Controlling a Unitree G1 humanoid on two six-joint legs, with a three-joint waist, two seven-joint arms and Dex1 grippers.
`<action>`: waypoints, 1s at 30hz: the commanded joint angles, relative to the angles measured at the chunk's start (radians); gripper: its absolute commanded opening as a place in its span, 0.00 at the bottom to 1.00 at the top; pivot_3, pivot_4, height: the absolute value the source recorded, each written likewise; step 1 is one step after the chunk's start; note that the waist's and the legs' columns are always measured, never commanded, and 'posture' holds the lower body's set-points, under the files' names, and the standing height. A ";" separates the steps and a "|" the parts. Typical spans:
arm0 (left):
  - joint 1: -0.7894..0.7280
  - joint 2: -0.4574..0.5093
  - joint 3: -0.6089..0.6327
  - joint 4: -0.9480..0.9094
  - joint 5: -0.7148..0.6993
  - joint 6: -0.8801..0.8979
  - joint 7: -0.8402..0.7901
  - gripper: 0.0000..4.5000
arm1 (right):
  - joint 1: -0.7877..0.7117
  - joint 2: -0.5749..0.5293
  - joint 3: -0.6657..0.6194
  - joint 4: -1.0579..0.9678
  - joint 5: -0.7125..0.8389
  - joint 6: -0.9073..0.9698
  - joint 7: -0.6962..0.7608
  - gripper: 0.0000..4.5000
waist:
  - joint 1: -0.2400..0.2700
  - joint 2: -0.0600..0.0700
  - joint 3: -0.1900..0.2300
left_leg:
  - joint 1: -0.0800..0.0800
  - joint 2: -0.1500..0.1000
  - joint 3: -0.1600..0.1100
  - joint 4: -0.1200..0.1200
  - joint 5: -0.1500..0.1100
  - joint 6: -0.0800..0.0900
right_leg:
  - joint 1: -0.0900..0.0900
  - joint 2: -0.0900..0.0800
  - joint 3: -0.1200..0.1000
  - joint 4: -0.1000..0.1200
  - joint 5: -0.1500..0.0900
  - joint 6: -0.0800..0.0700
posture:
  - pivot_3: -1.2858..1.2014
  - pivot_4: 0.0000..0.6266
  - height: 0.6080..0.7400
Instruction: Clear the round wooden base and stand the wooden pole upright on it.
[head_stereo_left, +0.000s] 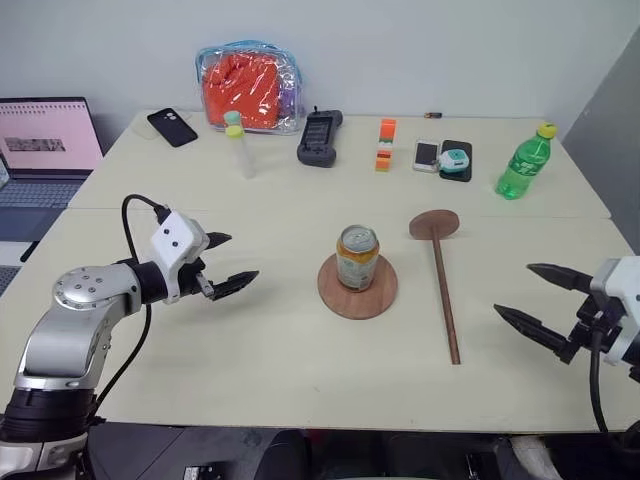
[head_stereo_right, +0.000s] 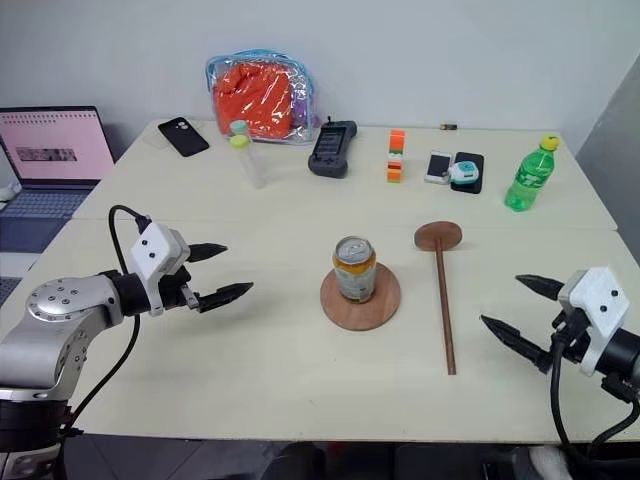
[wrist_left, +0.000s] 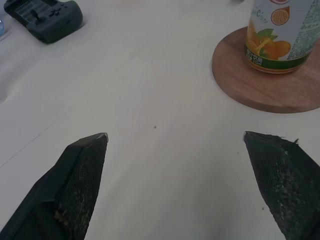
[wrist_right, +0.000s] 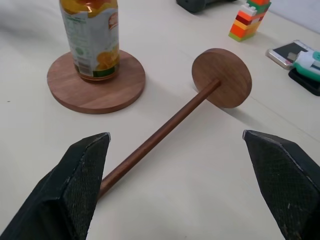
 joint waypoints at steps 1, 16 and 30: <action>-0.028 0.017 0.030 -0.024 -0.019 -0.002 -0.004 1.00 | -0.030 -0.013 -0.002 -0.003 -0.008 -0.018 0.009 0.99 | 0.000 0.000 0.000 | 0.000 0.000 0.000 0.000 0.000 0.000 | 0.000 0.000 0.000 0.000 0.000 0.000 | 0.52 0.24 1.00; -0.050 0.025 0.037 0.019 -0.034 -0.045 -0.063 1.00 | -0.041 0.000 0.012 -0.017 -0.037 -0.016 0.015 0.99 | 0.001 0.000 0.000 | 0.000 0.000 0.000 0.000 0.000 0.000 | 0.000 0.000 0.000 0.000 0.000 0.000 | 0.52 0.24 1.00; -0.306 -0.136 -0.254 0.133 -0.022 -0.099 -0.260 1.00 | -0.029 0.004 -0.054 -0.251 0.241 0.193 -0.078 0.99 | 0.015 -0.001 0.001 | -0.002 -0.001 -0.001 0.002 0.000 0.000 | 0.000 0.000 -0.001 0.000 0.000 0.000 | 0.52 0.24 1.00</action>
